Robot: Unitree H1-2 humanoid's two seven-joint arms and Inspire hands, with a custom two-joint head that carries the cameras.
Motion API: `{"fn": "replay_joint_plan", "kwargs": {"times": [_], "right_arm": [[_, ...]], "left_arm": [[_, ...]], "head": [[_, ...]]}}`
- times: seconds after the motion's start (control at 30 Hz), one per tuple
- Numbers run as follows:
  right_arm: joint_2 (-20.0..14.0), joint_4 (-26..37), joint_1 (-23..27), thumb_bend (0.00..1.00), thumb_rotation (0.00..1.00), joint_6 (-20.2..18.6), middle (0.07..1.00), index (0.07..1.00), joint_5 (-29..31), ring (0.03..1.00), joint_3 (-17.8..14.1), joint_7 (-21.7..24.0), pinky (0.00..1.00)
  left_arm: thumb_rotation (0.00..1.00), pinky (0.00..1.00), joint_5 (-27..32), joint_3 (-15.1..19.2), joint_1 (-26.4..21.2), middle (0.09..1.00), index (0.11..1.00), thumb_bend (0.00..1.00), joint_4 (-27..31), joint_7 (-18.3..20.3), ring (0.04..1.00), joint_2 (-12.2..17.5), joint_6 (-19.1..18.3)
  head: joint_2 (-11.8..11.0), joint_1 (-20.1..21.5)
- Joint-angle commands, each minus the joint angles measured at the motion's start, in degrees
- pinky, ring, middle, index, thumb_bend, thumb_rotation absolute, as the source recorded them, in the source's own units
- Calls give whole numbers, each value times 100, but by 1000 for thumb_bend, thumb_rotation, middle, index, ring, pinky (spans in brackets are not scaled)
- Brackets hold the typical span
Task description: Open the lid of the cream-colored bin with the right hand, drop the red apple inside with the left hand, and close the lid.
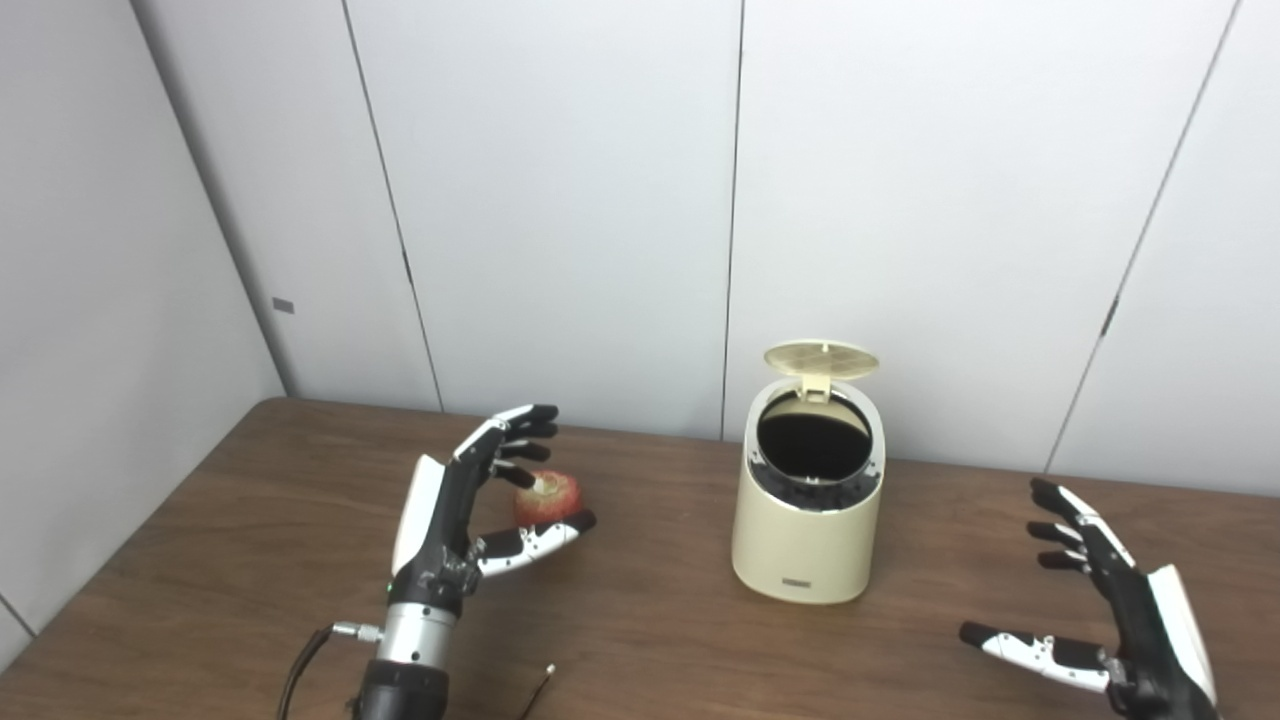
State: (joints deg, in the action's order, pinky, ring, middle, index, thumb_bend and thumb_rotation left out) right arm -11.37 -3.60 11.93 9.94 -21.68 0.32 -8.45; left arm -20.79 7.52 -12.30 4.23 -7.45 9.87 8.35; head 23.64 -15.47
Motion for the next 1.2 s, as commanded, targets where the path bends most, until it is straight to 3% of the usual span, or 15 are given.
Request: {"fn": "replay_joint_plan", "kwargs": {"times": [0.0,0.23,0.4,0.53,0.87,1.17], "right_arm": [[-9,291,147,777,50,-5,858,864,63,778,-28,25,688],[22,538,113,786,48,-226,847,854,-15,759,-13,127,660],[47,659,87,785,43,-322,841,846,-45,752,5,167,653],[54,777,50,784,16,-384,842,847,-39,754,10,208,654],[83,989,21,786,14,-556,832,840,-104,738,42,240,635],[125,1149,-5,786,0,-727,832,840,-143,732,70,312,622]], "left_arm": [[78,554,-178,105,-389,737,765,778,-63,-226,685,201,-65],[114,612,-629,39,-691,756,783,863,-587,-363,732,481,-477],[164,636,-1184,-339,-842,773,812,874,-958,-319,741,698,-917],[182,671,-1307,-573,-904,799,831,893,-1164,-253,776,799,-1183],[233,622,-1404,-908,-1030,783,805,929,-1760,-361,761,850,-1381],[231,629,-1490,-1145,-1122,798,811,877,-2225,-549,768,867,-1400]], "head": [[-3,-15],[-8,-41],[3,-36],[30,-22],[63,26],[80,61]]}}
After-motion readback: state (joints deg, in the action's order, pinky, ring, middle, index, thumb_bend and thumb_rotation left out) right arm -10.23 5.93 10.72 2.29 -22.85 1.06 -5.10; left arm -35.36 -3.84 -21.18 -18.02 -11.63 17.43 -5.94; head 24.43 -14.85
